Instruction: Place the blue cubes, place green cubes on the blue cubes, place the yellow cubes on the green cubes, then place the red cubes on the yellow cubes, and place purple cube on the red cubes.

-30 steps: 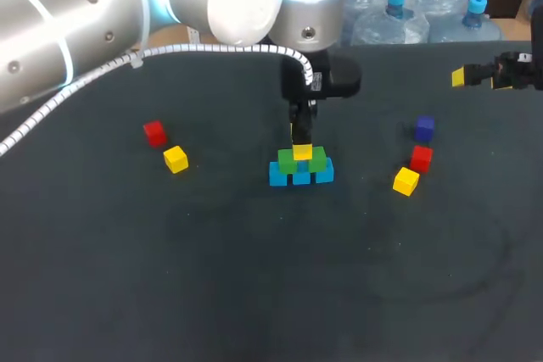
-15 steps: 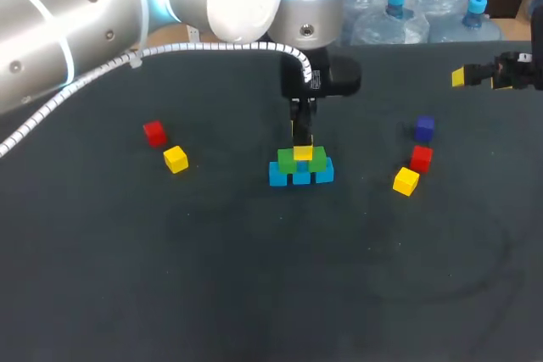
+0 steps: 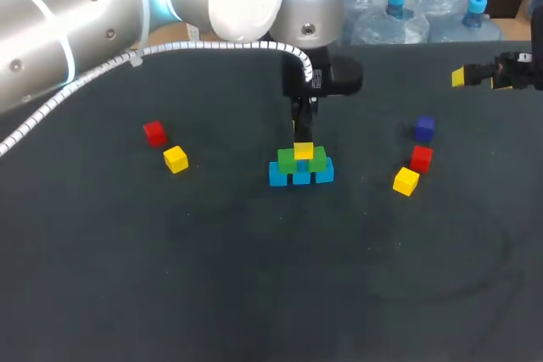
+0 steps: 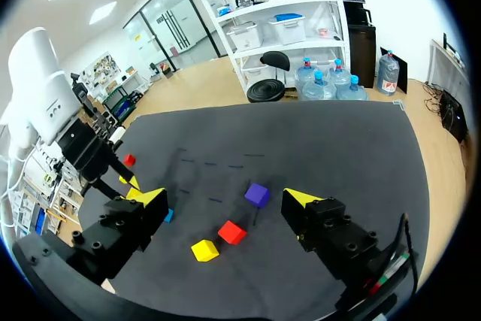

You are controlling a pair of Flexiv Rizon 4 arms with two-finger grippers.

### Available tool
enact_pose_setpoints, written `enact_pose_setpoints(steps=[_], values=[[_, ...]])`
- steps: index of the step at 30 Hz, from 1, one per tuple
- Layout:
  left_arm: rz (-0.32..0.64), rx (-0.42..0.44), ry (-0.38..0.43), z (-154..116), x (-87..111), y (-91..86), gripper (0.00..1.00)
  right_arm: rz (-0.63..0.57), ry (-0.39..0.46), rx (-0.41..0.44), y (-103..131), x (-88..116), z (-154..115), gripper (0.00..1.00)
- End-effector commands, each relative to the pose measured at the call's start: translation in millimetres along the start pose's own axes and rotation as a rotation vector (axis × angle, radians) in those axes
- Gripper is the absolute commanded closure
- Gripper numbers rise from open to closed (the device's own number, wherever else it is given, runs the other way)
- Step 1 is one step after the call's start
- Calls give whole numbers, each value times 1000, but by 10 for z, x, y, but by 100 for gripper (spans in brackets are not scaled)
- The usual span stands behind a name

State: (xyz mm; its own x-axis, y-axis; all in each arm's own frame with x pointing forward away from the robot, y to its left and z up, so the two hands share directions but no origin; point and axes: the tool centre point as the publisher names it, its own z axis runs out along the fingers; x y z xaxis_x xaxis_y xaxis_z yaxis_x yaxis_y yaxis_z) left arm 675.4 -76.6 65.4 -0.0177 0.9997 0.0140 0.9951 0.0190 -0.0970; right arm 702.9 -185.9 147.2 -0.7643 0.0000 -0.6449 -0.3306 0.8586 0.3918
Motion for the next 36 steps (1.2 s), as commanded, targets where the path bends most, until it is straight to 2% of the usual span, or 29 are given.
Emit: enact_pose_setpoints(steps=[1,14,16,18,21,36], values=[[7,-3,6,-13,-13,0,66,1,0,5,10,3,-11,0],[9,-9,16,-26,8,-19,75,1,0,5,10,3,-11,0],[7,-10,18,-28,11,-20,77,1,0,5,10,3,-11,0],[5,-12,18,-31,14,-22,86,1,0,5,10,3,-11,0],[3,-12,18,-33,14,-28,81,1,0,5,10,3,-11,0],[-8,-1,11,8,6,-55,80,1,0,5,10,3,-11,0]])
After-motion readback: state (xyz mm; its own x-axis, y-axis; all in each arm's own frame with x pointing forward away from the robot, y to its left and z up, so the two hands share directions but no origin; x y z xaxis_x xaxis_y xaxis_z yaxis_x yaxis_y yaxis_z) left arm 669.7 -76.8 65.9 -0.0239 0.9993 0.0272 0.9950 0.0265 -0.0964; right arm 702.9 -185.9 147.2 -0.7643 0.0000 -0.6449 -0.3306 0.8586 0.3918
